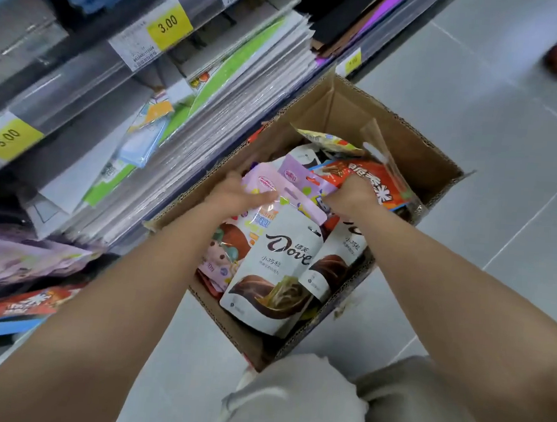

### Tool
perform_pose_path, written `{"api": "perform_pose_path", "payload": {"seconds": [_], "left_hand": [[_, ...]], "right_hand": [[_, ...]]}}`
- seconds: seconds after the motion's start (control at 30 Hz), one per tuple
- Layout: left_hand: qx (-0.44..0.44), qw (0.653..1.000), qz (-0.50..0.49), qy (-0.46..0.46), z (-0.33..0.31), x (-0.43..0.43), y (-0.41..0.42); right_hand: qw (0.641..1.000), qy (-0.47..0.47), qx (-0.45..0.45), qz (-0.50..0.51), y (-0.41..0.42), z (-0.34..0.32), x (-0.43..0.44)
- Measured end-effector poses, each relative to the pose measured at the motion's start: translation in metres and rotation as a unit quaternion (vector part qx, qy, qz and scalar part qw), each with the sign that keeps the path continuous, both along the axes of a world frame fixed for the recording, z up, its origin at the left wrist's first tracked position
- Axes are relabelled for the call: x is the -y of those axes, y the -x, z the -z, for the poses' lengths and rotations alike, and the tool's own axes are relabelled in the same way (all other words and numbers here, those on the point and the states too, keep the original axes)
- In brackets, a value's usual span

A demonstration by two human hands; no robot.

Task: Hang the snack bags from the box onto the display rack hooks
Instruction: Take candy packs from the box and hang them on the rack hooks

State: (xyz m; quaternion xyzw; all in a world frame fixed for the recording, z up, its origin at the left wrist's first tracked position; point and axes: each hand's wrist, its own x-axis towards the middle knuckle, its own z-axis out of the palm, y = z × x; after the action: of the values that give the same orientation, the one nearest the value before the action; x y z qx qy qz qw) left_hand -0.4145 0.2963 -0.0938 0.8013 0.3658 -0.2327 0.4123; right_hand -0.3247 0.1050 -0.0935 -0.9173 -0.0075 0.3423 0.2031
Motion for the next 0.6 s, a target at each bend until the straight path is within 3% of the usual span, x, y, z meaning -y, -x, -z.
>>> {"api": "perform_pose_path", "payload": {"seconds": [0.13,0.27,0.47,0.6], "left_hand": [[0.159,0.969,0.162,-0.101,-0.005,0.016,-0.015],[0.138,0.898,0.341,-0.244,-0.008,0.033,-0.029],[0.102,0.846,0.419,-0.312,-0.014,0.026,-0.030],[0.130,0.846,0.410,-0.316,-0.024,0.017,-0.024]], "right_hand": [[0.999,-0.025,-0.009,-0.030,-0.004,-0.005,0.012],[0.998,-0.060,0.012,-0.001,-0.010,-0.002,0.021],[0.998,-0.010,0.012,-0.065,-0.010,-0.001,0.006],[0.995,0.006,0.015,-0.103,-0.012,-0.009,-0.008]]}}
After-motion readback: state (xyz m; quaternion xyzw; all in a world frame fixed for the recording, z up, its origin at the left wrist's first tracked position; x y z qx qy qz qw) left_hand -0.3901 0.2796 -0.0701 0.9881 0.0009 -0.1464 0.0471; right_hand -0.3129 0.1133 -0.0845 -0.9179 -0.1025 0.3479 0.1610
